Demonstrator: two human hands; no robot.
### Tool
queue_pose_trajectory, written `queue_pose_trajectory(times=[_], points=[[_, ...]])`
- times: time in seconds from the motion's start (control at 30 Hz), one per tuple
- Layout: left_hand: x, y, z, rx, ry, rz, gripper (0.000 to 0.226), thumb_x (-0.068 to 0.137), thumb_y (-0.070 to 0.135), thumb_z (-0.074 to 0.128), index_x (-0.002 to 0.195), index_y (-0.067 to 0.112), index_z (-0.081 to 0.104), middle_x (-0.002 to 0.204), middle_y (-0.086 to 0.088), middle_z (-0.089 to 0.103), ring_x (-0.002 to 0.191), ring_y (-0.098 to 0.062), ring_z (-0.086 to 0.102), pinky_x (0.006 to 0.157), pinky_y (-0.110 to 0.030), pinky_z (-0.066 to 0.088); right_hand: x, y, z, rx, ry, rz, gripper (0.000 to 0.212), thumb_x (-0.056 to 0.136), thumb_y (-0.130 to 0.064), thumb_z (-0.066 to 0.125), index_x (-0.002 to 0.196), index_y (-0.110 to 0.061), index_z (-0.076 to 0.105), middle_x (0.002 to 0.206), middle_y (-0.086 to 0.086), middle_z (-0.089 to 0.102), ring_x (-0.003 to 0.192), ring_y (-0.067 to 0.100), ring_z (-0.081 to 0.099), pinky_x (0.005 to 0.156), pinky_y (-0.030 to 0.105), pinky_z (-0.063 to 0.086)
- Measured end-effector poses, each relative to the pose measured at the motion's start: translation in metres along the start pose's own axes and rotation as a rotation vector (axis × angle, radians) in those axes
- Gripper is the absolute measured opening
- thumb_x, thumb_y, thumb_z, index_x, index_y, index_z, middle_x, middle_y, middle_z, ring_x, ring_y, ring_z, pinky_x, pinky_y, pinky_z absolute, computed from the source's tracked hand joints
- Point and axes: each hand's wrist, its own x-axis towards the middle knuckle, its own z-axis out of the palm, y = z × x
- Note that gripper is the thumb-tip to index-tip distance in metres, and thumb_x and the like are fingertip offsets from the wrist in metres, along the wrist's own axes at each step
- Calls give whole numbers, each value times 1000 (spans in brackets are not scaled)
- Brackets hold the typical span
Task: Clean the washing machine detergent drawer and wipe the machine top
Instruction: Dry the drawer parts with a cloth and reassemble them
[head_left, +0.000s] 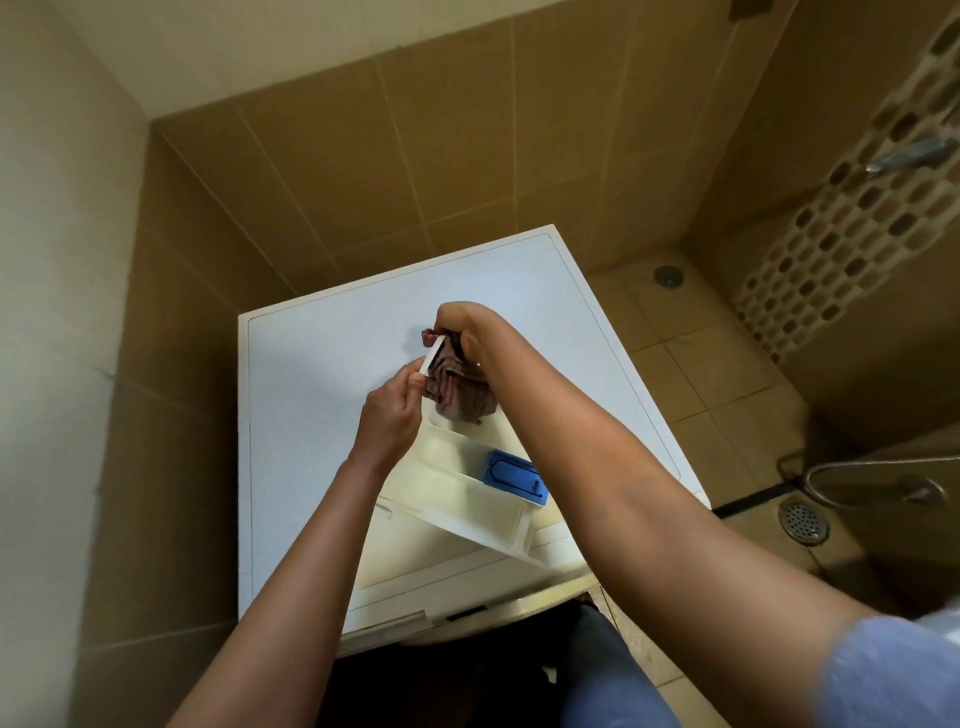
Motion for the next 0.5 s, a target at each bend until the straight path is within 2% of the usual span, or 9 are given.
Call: queue_pose_trajectory(times=[0.13, 0.23, 0.3, 0.4, 0.5], points=[[0, 2, 0, -46, -7, -35, 37, 105, 22, 34, 133, 18, 57, 121, -1, 65, 108, -14, 55, 86, -21, 38, -10, 2, -1, -55, 60, -62, 43, 98, -9, 24, 63, -9, 49, 66, 6, 48, 53, 21, 38, 53, 29, 36], [0, 7, -2, -170, -20, -117, 39, 105, 24, 31, 131, 20, 59, 120, 6, 60, 109, -7, 51, 89, -21, 36, -33, 4, -2, -109, 189, -178, 34, 95, -7, 41, 63, -8, 54, 61, 4, 53, 53, 20, 45, 48, 26, 36], [-1, 9, -3, -247, -31, -159, 42, 104, 31, 28, 125, 24, 63, 117, 8, 59, 108, -8, 51, 87, -21, 36, -47, 15, 6, -135, 265, -233, 23, 88, -9, 53, 66, -7, 53, 63, 5, 56, 59, 22, 54, 53, 26, 42], [1, 8, -3, -409, -24, -251, 47, 102, 39, 27, 104, 18, 69, 105, 2, 64, 97, -10, 56, 81, -21, 43, -56, 47, 23, -77, 210, -213, 13, 82, -15, 61, 73, -7, 58, 73, 10, 64, 68, 25, 64, 61, 30, 51], [0, 5, -6, -495, -76, -278, 51, 98, 45, 24, 95, 27, 72, 106, -2, 70, 104, -15, 63, 89, -30, 50, -57, 67, 31, 143, 143, -223, 8, 82, -14, 60, 79, -7, 62, 71, 9, 66, 61, 23, 64, 54, 25, 51]])
